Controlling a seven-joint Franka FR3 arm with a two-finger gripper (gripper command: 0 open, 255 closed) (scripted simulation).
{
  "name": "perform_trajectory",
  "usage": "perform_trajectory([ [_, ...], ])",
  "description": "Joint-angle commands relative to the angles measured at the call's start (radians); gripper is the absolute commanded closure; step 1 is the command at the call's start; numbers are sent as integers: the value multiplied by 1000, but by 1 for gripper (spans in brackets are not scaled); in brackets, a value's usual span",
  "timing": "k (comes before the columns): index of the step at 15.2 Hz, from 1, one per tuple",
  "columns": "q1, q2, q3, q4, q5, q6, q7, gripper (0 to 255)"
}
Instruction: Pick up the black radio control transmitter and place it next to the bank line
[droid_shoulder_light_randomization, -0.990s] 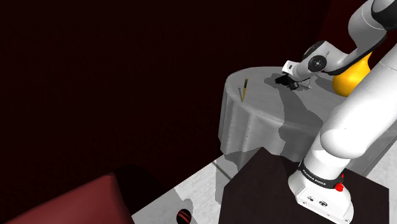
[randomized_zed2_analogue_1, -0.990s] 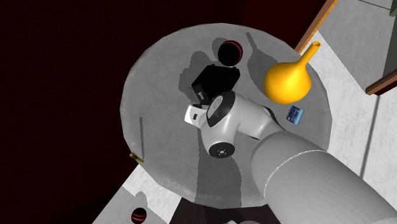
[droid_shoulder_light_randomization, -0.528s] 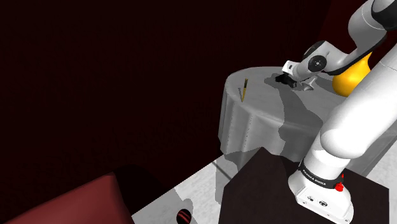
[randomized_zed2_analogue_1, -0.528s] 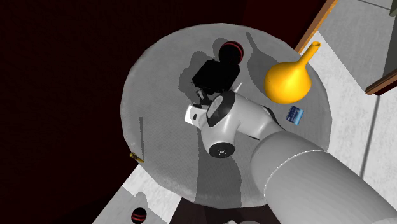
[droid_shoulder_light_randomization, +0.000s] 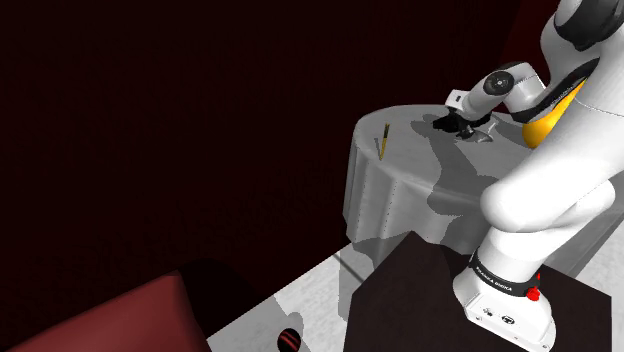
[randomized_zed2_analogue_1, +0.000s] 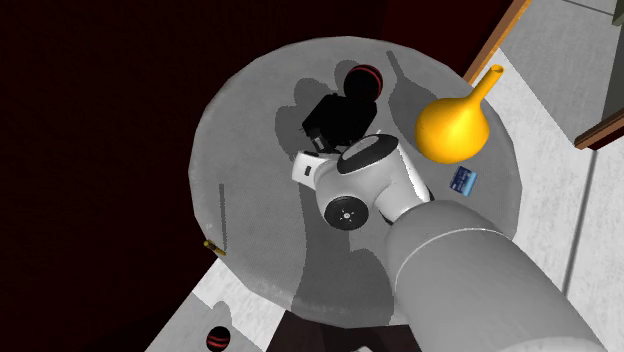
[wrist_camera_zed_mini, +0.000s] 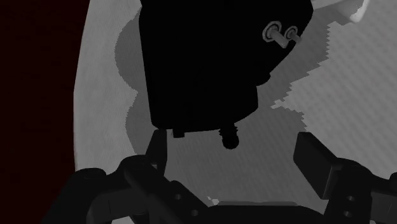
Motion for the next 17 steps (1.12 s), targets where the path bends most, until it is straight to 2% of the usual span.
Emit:
perform_trajectory([
  [1, 6, 49, -6, 47, 12, 26, 13, 0],
  [3, 54, 98, -33, 108, -164, 41, 223, 0],
  [4, 51, 123, -16, 139, -267, 47, 348, 0],
  [5, 24, 159, 36, 182, -421, 52, 531, 0],
  [6, -11, 156, 67, 178, -397, 50, 502, 0],
  [7, -20, 155, 75, 177, -391, 50, 495, 0],
  [13, -23, 155, 78, 177, -390, 49, 493, 0],
  [14, -23, 155, 78, 177, -389, 49, 493, 255],
  [17, -22, 155, 77, 177, -388, 50, 491, 255],
])
